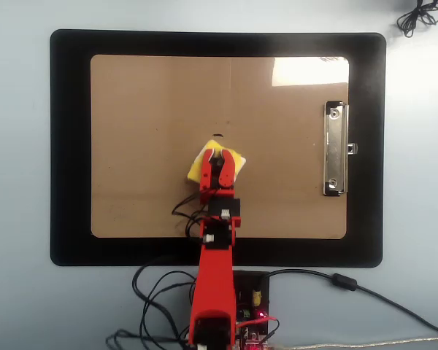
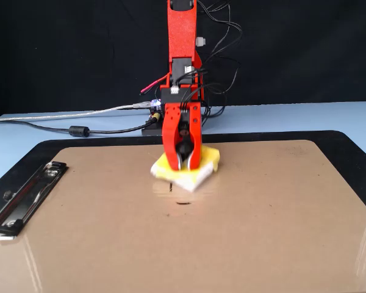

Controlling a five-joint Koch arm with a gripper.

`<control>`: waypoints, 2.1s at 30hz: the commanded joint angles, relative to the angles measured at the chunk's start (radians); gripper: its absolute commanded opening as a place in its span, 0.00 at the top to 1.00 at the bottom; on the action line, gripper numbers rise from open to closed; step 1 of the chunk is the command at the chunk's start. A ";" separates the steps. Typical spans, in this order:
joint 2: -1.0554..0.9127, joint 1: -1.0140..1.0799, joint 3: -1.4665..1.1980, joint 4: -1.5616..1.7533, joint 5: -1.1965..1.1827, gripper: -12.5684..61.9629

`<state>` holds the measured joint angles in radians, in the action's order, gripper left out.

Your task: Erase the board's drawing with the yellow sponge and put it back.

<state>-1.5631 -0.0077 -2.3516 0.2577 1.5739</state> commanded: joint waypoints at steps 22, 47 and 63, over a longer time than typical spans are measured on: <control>-0.123 0.067 -0.170 0.051 0.012 0.94; 0.126 0.120 0.023 0.140 0.014 0.94; -0.425 -0.574 0.173 -0.448 0.314 0.94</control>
<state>-1.9466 -0.5001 -2.2273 -0.1948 1.8116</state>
